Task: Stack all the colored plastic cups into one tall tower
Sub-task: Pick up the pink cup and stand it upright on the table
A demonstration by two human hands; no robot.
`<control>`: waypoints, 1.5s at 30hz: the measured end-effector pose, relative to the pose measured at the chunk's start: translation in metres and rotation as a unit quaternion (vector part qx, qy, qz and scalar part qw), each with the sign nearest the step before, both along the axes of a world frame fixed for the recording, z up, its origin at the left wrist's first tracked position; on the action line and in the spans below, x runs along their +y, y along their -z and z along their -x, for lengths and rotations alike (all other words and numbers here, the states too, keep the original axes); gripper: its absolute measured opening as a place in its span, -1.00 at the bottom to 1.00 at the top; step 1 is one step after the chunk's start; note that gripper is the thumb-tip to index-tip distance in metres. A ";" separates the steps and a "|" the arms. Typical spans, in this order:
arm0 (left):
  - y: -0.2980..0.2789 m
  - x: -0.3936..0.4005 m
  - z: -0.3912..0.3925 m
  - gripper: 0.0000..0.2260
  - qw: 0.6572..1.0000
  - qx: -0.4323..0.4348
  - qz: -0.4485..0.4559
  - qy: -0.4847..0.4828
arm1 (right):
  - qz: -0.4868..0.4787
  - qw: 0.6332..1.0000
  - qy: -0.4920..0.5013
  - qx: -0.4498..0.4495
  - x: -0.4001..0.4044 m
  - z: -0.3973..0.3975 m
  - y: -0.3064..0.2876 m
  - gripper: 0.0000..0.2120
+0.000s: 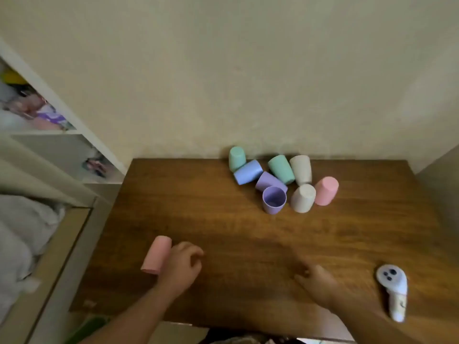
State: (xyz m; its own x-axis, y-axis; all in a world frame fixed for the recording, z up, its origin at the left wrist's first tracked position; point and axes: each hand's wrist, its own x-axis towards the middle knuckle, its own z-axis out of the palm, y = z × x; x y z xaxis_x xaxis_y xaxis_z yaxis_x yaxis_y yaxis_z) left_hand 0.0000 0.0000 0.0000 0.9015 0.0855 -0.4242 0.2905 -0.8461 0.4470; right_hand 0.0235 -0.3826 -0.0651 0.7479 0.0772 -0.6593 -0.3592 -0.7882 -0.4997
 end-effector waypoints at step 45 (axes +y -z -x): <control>0.160 -0.033 0.072 -0.75 0.969 -0.227 -0.037 0.084 | 0.169 0.883 -0.033 -0.437 0.037 0.015 0.097 -0.69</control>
State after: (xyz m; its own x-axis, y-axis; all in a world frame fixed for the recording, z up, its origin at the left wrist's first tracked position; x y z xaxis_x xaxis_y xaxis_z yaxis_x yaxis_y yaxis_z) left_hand -0.0717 -0.0329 -0.1601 0.9977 -0.0644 0.0220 -0.0675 -0.8993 0.4320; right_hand 0.0081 -0.3454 -0.1619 0.9834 0.0484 0.1746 0.0992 -0.9502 -0.2953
